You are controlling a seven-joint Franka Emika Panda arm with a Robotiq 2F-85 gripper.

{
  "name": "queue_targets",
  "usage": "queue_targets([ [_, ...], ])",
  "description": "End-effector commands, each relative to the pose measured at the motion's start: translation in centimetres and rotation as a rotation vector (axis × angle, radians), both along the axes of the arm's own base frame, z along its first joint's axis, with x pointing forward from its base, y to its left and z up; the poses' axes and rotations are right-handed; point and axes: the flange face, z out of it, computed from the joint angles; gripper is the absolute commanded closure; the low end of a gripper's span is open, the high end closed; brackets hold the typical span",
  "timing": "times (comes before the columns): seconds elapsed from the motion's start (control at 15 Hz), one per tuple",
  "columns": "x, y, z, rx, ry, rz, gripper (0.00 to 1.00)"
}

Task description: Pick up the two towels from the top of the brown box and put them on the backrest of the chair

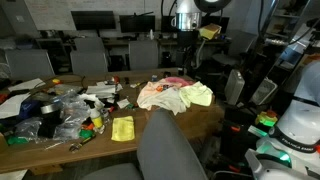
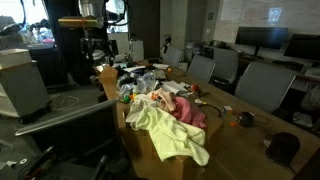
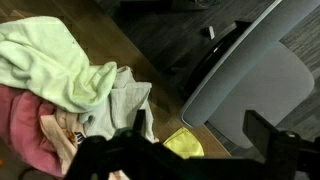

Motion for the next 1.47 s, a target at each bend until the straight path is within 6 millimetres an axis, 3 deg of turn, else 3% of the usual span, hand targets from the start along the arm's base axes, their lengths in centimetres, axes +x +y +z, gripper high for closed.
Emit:
queue_targets([
  [0.0,0.1,0.0,0.2,0.000,-0.003,0.000,0.00],
  [0.4,0.3,-0.1,0.5,-0.003,-0.006,-0.001,0.00],
  [0.53,1.3,-1.3,0.5,-0.005,-0.012,-0.021,0.00],
  [0.67,2.5,-3.5,0.6,-0.005,-0.027,-0.079,0.00],
  [1.07,6.5,-13.1,0.1,0.066,-0.146,-0.341,0.00],
  [1.2,7.6,-15.9,-1.2,0.077,-0.181,-0.436,0.00],
  [1.4,9.2,-19.2,-4.8,0.069,-0.185,-0.559,0.00],
])
